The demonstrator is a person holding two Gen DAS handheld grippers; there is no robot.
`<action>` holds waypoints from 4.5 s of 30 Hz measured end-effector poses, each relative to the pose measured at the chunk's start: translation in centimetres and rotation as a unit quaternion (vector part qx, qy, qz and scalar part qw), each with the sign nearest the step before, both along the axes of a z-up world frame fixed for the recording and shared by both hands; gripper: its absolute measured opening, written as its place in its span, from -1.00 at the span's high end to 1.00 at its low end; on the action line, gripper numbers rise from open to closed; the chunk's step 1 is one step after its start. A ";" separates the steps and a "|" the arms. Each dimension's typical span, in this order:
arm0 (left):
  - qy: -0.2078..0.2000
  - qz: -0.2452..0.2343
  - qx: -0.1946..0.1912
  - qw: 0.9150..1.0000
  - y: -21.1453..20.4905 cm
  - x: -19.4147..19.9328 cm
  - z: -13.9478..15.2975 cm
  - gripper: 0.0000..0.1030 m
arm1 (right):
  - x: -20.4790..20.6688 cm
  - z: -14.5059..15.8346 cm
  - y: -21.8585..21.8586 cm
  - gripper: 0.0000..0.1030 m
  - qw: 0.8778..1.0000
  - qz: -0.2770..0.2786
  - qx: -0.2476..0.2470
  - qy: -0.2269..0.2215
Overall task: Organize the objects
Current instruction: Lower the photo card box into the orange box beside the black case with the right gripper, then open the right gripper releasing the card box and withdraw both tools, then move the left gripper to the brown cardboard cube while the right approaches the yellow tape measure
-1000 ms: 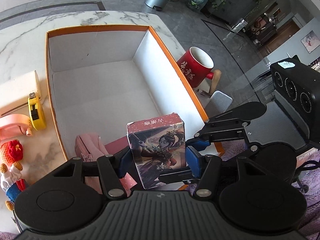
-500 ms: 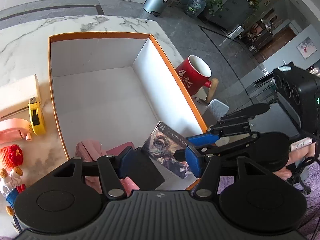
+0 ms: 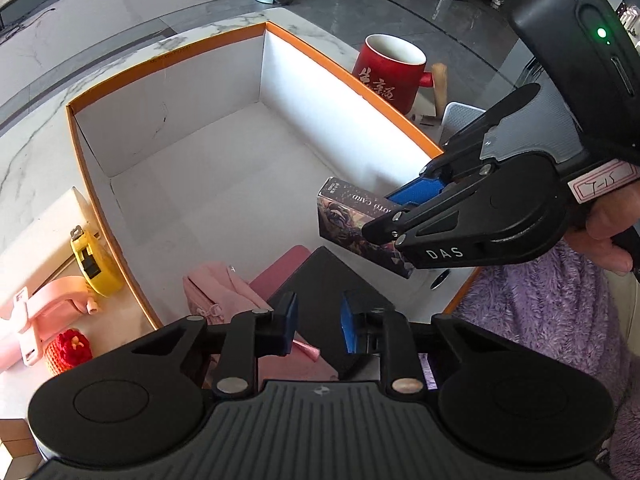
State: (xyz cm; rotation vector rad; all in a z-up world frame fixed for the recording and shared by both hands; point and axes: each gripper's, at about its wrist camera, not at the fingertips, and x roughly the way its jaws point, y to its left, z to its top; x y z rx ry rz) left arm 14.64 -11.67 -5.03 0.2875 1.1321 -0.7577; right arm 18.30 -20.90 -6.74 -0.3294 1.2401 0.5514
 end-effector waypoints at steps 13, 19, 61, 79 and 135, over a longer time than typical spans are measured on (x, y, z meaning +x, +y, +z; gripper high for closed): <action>-0.023 -0.016 0.012 1.000 1.0 -0.5 -0.1 0.48 | -1.0 -2.5 1.0 0.54 0.998 -0.043 -0.004 0.047; -0.027 -0.020 0.008 0.999 1.9 -0.7 0.4 0.48 | -0.2 -2.6 0.0 0.53 0.991 -0.080 0.025 0.101; -0.015 0.016 -0.049 0.999 3.5 -1.0 1.4 0.47 | -0.6 -1.3 -1.1 0.67 0.987 -0.086 0.078 0.108; -0.055 0.111 -0.101 0.987 11.3 -2.0 6.8 0.47 | -1.0 1.9 0.0 0.60 0.996 -0.039 0.069 0.049; -0.030 0.390 0.016 0.920 29.0 2.8 -0.5 -0.69 | 2.7 -0.5 26.5 0.07 0.970 0.222 -0.086 -0.042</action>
